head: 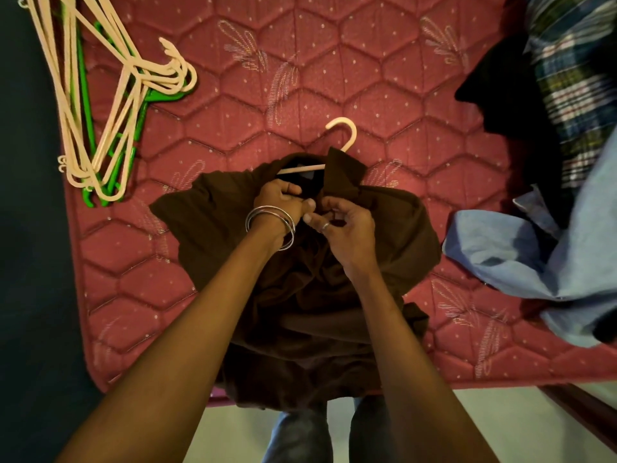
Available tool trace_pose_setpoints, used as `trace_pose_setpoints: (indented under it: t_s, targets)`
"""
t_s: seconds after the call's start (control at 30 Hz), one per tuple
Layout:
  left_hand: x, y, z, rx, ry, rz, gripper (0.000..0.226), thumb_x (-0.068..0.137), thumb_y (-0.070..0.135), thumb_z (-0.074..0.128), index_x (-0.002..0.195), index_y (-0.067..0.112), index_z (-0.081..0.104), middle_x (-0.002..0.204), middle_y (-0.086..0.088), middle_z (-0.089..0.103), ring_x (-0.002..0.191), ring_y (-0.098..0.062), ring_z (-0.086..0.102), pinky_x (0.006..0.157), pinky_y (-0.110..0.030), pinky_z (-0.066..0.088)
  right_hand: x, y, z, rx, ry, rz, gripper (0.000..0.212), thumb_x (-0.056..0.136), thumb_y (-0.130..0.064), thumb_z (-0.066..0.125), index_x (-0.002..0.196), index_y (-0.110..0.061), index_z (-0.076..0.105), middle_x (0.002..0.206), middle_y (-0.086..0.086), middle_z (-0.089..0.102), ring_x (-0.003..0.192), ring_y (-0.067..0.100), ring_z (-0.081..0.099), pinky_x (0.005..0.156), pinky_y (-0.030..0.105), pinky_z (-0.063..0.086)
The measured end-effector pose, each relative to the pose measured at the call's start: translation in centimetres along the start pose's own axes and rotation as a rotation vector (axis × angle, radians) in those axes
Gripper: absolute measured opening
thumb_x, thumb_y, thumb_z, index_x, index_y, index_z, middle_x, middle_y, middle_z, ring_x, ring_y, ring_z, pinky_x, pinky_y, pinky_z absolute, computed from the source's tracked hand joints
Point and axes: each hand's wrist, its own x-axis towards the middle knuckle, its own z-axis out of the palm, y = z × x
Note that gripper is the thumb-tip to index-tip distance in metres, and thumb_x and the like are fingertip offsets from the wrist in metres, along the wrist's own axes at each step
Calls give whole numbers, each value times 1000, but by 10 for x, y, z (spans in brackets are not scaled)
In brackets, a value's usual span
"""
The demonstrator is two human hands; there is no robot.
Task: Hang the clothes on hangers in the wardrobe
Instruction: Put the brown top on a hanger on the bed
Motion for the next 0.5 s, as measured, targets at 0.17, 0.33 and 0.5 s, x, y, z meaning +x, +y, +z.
trace_pose_setpoints:
  t_s: [0.17, 0.33, 0.5]
  targets:
    - [1, 3, 2, 10, 20, 28, 24, 72, 7, 77, 75, 22, 59, 91, -9, 68, 87, -25, 67, 85, -37, 54, -1, -2, -5, 419, 159, 257, 9, 91, -4, 60, 89, -11, 65, 81, -1, 65, 78, 8, 65, 72, 30, 55]
    - [0, 5, -3, -40, -5, 6, 22, 72, 5, 78, 79, 21, 65, 93, -9, 68, 91, -24, 66, 88, -38, 54, -2, -2, -16, 879, 120, 522, 28, 96, 5, 41, 83, -10, 61, 69, -2, 60, 71, 10, 55, 80, 30, 45]
    - [-5, 10, 0, -7, -31, 57, 23, 69, 8, 81, 82, 20, 67, 87, -10, 71, 84, -23, 69, 85, -39, 56, -4, -4, -15, 784, 28, 427, 21, 95, -1, 50, 89, -13, 65, 71, -7, 66, 72, 5, 62, 76, 29, 48]
